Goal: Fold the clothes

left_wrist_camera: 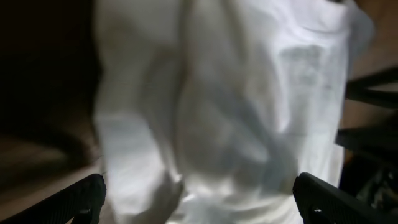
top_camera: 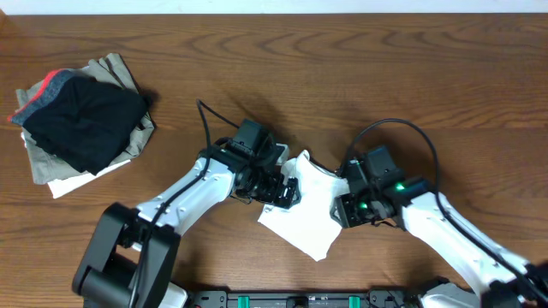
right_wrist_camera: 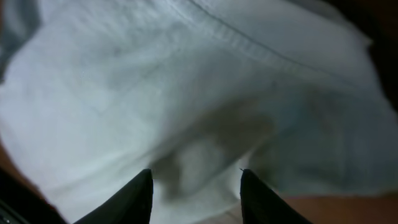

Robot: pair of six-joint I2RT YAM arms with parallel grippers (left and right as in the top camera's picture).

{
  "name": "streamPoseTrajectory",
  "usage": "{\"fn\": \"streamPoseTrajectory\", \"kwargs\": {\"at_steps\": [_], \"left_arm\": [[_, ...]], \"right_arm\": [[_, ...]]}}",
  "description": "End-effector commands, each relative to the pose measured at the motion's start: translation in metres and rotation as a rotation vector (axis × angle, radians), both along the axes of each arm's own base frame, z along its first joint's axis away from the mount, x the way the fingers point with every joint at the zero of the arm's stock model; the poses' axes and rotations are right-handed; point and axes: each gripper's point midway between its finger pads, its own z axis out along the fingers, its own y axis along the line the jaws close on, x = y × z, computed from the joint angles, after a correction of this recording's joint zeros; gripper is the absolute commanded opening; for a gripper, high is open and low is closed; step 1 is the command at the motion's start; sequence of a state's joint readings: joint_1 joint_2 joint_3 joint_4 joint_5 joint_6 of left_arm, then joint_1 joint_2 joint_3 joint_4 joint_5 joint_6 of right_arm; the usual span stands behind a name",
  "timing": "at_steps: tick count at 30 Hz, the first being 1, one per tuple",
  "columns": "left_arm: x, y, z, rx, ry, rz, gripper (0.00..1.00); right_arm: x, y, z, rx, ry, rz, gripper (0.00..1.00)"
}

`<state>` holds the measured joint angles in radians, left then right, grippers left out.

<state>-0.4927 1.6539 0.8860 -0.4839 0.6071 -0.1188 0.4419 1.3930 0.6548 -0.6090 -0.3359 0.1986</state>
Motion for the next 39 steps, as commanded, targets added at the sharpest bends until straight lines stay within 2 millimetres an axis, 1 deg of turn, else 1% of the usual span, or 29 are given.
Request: {"fn": "streamPoseTrajectory", "kwargs": {"at_steps": [1, 6, 9, 12, 14, 16, 19, 20, 22, 24, 25, 27, 28, 30, 32, 35, 39], "left_arm": [[-0.002, -0.009, 0.001, -0.063, -0.002, -0.078, 0.98], [-0.006, -0.007, -0.016, -0.041, 0.031, -0.099, 0.98], [-0.007, -0.007, -0.028, -0.029, 0.057, -0.097, 0.98], [-0.009, -0.006, -0.038, -0.018, 0.082, -0.096, 0.98], [-0.011, -0.005, -0.041, -0.011, 0.096, -0.096, 0.98], [-0.012, -0.004, -0.042, -0.006, 0.105, -0.096, 1.00], [-0.014, -0.002, -0.043, 0.001, 0.114, -0.095, 0.86], [-0.014, -0.001, -0.043, 0.007, 0.114, -0.094, 0.78], [-0.015, 0.000, -0.044, 0.018, 0.114, -0.093, 0.66], [-0.014, 0.005, -0.046, 0.042, 0.112, -0.089, 0.58], [-0.015, 0.007, -0.048, 0.061, 0.112, -0.087, 0.56], [-0.016, 0.014, -0.052, 0.103, 0.114, -0.083, 0.57], [-0.017, 0.018, -0.053, 0.123, 0.117, -0.082, 0.60], [-0.018, 0.026, -0.056, 0.169, 0.120, -0.078, 0.77], [-0.018, 0.033, -0.059, 0.210, 0.119, -0.072, 0.97], [-0.016, 0.038, -0.058, 0.215, 0.133, -0.041, 0.98], [-0.008, 0.048, -0.058, 0.215, 0.152, 0.032, 0.98]], "right_arm": [[-0.008, 0.001, -0.017, -0.015, 0.071, -0.011, 0.45], [-0.009, 0.001, -0.040, -0.042, 0.127, -0.018, 0.46], [-0.006, 0.002, -0.048, -0.044, 0.129, -0.023, 0.47], [0.007, 0.003, -0.049, -0.049, 0.080, -0.039, 0.48], [0.017, 0.003, -0.049, -0.052, 0.033, -0.043, 0.49], [0.026, -0.002, -0.050, -0.085, -0.008, -0.055, 0.51], [0.036, -0.011, -0.051, -0.138, -0.058, -0.075, 0.57], [0.039, -0.014, -0.052, -0.153, -0.069, -0.082, 0.57], [0.041, -0.018, -0.052, -0.164, -0.075, -0.094, 0.57], [0.042, -0.022, -0.052, -0.170, -0.069, -0.107, 0.58], [0.042, -0.024, -0.053, -0.171, -0.066, -0.114, 0.58], [0.043, -0.028, -0.053, -0.174, -0.062, -0.127, 0.58], [0.044, -0.030, -0.053, -0.174, -0.060, -0.135, 0.58], [0.045, -0.034, -0.053, -0.176, -0.056, -0.150, 0.58], [0.047, -0.038, -0.053, -0.177, -0.052, -0.167, 0.58], [0.050, -0.044, -0.053, -0.178, -0.051, -0.191, 0.58], [0.055, -0.053, -0.053, -0.181, -0.058, -0.213, 0.57]]}}
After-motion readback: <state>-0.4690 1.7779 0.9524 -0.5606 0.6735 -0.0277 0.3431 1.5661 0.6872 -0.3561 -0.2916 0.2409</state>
